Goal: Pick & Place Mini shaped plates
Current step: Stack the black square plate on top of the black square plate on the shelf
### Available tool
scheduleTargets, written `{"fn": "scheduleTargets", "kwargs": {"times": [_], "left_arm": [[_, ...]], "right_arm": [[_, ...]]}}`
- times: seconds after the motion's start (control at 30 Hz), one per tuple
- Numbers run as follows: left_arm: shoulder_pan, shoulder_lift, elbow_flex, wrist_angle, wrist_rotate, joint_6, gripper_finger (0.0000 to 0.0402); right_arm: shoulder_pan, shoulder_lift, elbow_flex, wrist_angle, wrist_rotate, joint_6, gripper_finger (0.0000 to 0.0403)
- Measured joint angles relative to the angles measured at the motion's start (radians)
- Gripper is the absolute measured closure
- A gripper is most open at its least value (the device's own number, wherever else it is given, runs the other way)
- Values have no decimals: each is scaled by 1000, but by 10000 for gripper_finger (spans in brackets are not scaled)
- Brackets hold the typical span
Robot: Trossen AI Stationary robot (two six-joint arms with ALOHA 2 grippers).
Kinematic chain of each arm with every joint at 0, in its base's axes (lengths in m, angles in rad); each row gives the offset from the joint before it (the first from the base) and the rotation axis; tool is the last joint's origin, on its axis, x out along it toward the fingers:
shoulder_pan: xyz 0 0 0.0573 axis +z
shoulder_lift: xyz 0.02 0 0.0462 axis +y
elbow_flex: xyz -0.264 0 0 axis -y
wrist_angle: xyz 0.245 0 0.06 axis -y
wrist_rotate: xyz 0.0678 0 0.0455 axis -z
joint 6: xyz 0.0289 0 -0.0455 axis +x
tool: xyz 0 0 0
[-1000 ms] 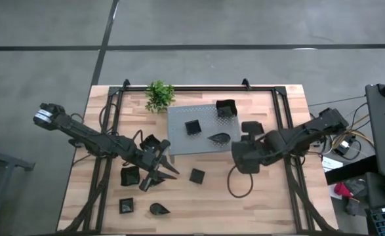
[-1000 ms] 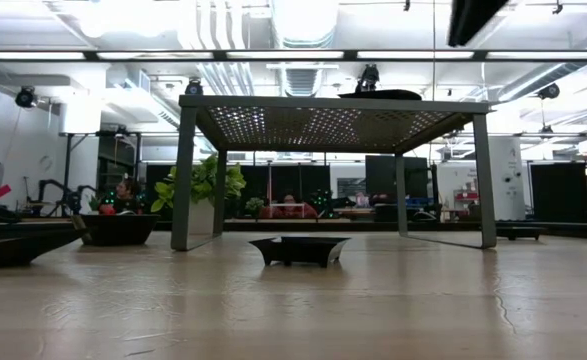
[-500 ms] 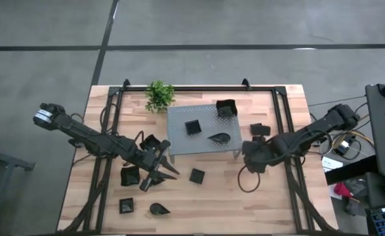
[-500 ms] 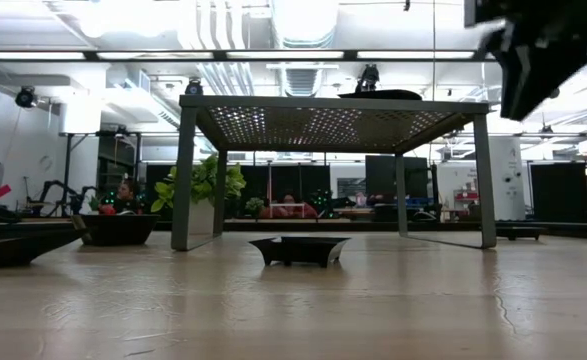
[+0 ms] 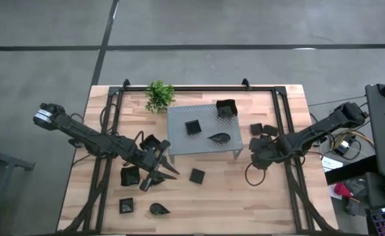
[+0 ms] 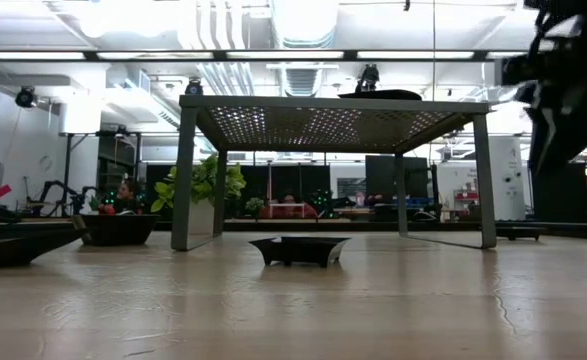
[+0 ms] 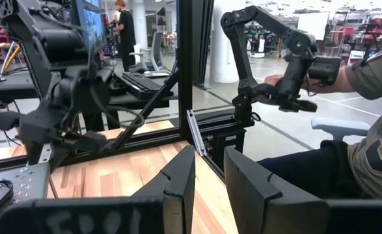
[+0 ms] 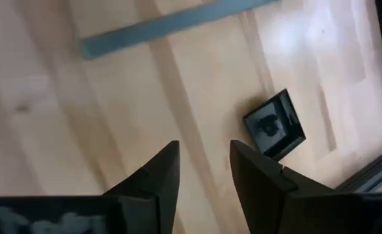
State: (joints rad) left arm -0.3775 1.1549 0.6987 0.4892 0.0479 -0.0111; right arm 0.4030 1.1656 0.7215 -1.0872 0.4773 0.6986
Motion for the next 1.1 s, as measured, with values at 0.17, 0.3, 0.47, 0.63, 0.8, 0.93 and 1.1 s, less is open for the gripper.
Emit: {"fn": "scheduleTargets", "kwargs": {"times": [0.17,0.3,0.47,0.63,0.8,0.93,1.1], "left_arm": [[0,0,0,0,0,1,323],[0,0,0,1,0,0,323],[0,0,0,0,0,0,323],[0,0,0,-1,0,0,323],[0,0,0,-3,0,-8,323],[0,0,0,-3,0,-10,323],[0,0,0,-3,0,-9,323]], "right_arm": [[-38,19,-61,37,4,-32,281],[-71,23,-64,82,11,-29,281],[-124,15,-78,99,58,120,277],[-143,12,-113,98,59,247,277],[-143,-9,-141,96,32,351,288],[-142,-70,-156,98,-4,430,298],[-150,-199,-167,92,20,493,312]]}}
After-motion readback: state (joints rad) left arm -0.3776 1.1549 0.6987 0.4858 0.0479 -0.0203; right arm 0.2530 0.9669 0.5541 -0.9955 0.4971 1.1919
